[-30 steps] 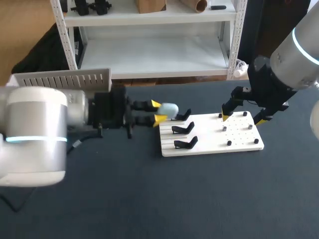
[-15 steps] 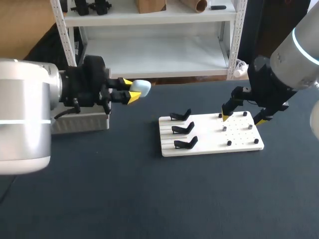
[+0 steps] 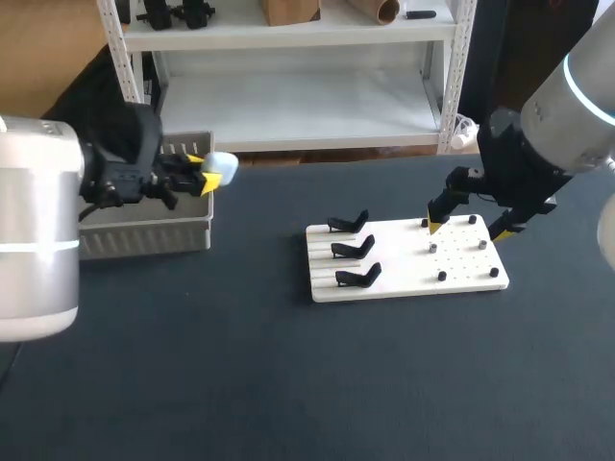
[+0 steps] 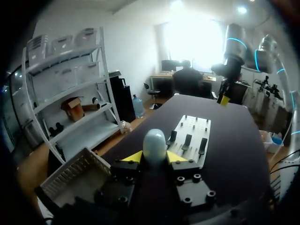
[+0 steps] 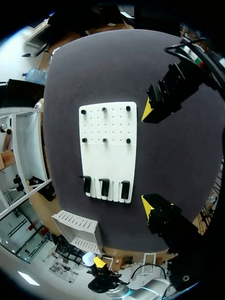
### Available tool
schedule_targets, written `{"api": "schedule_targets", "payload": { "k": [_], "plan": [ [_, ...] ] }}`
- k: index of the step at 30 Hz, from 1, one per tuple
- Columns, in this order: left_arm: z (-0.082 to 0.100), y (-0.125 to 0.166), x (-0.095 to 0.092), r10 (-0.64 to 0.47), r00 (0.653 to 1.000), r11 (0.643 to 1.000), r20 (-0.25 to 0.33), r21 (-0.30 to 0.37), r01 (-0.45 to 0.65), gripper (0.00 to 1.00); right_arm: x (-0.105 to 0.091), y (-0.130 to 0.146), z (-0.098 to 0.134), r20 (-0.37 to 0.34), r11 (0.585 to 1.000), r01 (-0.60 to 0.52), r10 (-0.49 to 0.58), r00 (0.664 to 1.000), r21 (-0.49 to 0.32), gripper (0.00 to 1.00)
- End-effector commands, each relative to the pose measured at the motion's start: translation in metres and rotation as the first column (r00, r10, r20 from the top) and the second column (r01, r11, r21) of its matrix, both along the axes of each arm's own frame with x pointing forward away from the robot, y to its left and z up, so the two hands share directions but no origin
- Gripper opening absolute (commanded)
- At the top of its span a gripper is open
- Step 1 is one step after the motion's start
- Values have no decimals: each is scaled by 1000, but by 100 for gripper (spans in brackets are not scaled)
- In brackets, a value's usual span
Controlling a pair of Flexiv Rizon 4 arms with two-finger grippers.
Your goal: Pick up each earbud case from the left stands, insert the matching earbuds, close the lid, and place the case in the box.
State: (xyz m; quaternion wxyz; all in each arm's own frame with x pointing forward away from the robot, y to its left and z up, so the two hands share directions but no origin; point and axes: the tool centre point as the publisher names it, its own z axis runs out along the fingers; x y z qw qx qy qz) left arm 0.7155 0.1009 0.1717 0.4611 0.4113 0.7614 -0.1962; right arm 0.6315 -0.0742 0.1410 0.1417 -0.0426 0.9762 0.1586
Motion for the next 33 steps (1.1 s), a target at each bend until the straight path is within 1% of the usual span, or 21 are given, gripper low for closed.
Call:
{"api": "schedule_targets", "payload": {
  "k": [1, 6, 8, 11, 16, 19, 20, 22, 25, 28, 33],
  "plan": [
    [-12, 18, 2, 117, 993, 993, 33, 10, -118, 0, 0, 0, -1, 0, 1000, -2, 2, 1000, 2, 100],
    [-23, 44, 11, 161, 987, 987, 0, 5, -161, 0, 0, 0, -1, 0, 1000, -2, 2, 1000, 2, 100],
    [-25, 49, 14, 171, 985, 985, -11, 4, -171, 0, 0, 0, -1, 0, 1000, -2, 2, 1000, 2, 100],
    [-34, 63, 23, 193, 981, 981, -32, -8, -194, 0, 0, 0, -1, 0, 1000, -2, 2, 1000, 2, 100],
    [-54, 76, 45, 209, 976, 977, -67, -26, -211, 0, 0, 0, -1, 0, 1000, -2, 2, 1000, 2, 100],
    [-64, 81, 59, 212, 973, 976, -87, -18, -215, 0, 0, 0, -1, 0, 1000, -2, 2, 1000, 2, 100],
    [-69, 85, 66, 219, 970, 975, -102, -8, -221, 0, 0, 0, -1, 0, 1000, -2, 2, 1000, 2, 100],
    [-73, 91, 76, 229, 967, 973, -109, -6, -231, 0, 0, 0, -1, 0, 1000, -2, 2, 1000, 2, 100],
    [-74, 98, 89, 244, 963, 970, -114, 9, -244, 0, 0, 0, -1, 0, 1000, -2, 2, 1000, 2, 100],
    [-71, 104, 102, 253, 961, 968, -114, 25, -252, 0, 0, 0, -1, 0, 1000, -2, 2, 1000, 2, 100],
    [-66, 105, 118, 257, 960, 966, -114, 46, -253, 0, 0, 0, -1, 0, 1000, -2, 2, 1000, 2, 100]
  ]
}}
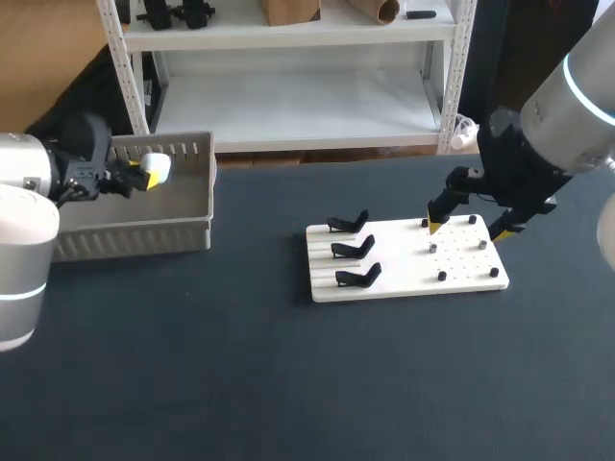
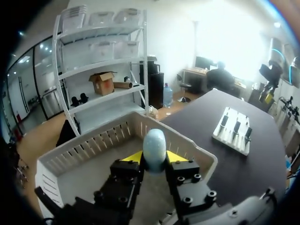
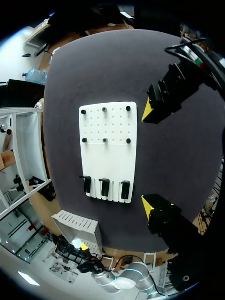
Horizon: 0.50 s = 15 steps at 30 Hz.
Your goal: Pick up each earbud case from the left stands, insert the matching earbuds, close the lid, and place the case in the box.
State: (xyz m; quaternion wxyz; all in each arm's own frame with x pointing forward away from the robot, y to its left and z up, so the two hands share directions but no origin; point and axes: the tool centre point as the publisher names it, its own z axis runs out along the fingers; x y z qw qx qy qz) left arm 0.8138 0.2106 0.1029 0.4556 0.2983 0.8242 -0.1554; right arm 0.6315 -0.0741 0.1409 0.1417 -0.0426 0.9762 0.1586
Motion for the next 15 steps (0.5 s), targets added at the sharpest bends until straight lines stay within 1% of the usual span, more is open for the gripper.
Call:
{"api": "schedule_targets", "payload": {
  "k": [1, 4, 8, 11, 12, 13, 14, 15],
  "plan": [
    [3, -6, 21, -2, 999, 999, -49, 39, 4, 0, 0, 0, -1, 0, 1000, -2, 2, 1000, 2, 100],
    [3, -9, 28, -11, 997, 997, -76, 69, 16, 0, 0, 0, -1, 0, 1000, -2, 2, 1000, 2, 100],
    [4, -11, 32, 4, 997, 998, -76, 70, 1, 0, 0, 0, -1, 0, 1000, -2, 2, 1000, 2, 100],
    [8, -12, 37, 23, 997, 997, -69, 69, -18, 0, 0, 0, -1, 0, 1000, -2, 2, 1000, 2, 100],
    [10, -12, 37, 26, 998, 998, -65, 66, -21, 9, 0, 0, -1, 0, 1000, -2, 2, 1000, 2, 100],
    [10, -12, 37, 26, 998, 998, -64, 65, -22, 34, 0, 0, -1, 0, 1000, -2, 2, 1000, 2, 100],
    [12, -13, 37, 27, 998, 998, -63, 66, -23, 51, 0, 0, -1, 0, 1000, -2, 2, 1000, 2, 100],
    [14, -15, 36, 30, 998, 997, -61, 69, -26, 89, 0, 0, -1, 0, 1000, -2, 2, 1000, 2, 100]
  ]
}}
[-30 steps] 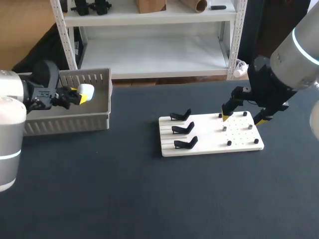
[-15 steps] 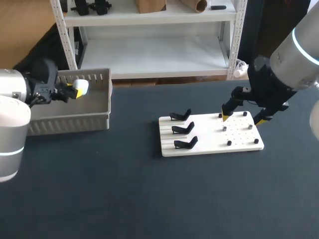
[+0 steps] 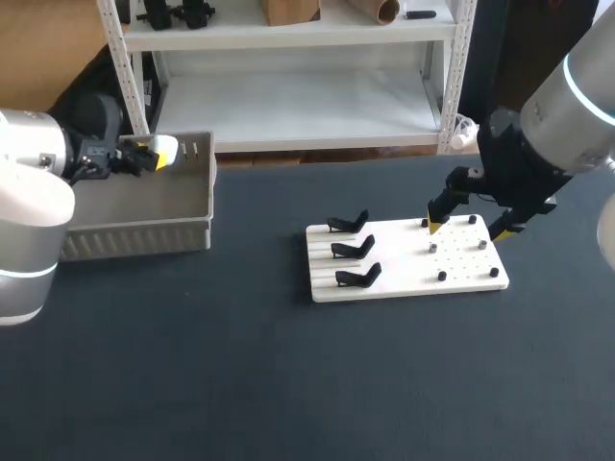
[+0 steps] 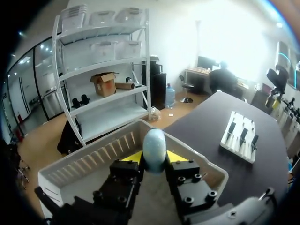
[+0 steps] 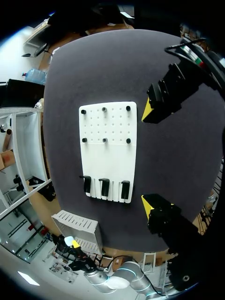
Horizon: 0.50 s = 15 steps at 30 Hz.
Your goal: Pick up each earbud case from the left stands, insert the matching earbuds, close the lid, and place the case in the box.
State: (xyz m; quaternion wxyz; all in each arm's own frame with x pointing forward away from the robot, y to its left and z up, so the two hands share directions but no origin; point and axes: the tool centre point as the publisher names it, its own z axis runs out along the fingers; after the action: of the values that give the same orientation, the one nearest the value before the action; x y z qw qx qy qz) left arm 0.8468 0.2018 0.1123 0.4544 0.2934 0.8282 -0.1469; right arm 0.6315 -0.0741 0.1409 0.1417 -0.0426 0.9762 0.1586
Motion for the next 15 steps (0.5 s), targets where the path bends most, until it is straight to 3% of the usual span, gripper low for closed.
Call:
{"api": "schedule_targets", "payload": {
  "k": [1, 6, 15],
  "plan": [
    [6, -7, 2, 13, 998, 998, -58, 57, -10, 100, 0, 0, -1, 0, 1000, -2, 2, 1000, 2, 100],
    [12, -9, -7, 28, 999, 998, -45, 58, -25, 100, 0, 0, -1, 0, 1000, -2, 2, 1000, 2, 100],
    [30, -25, -37, -60, 997, 998, 54, 23, 59, 100, 0, 0, -1, 0, 1000, -2, 2, 1000, 2, 100]
  ]
}}
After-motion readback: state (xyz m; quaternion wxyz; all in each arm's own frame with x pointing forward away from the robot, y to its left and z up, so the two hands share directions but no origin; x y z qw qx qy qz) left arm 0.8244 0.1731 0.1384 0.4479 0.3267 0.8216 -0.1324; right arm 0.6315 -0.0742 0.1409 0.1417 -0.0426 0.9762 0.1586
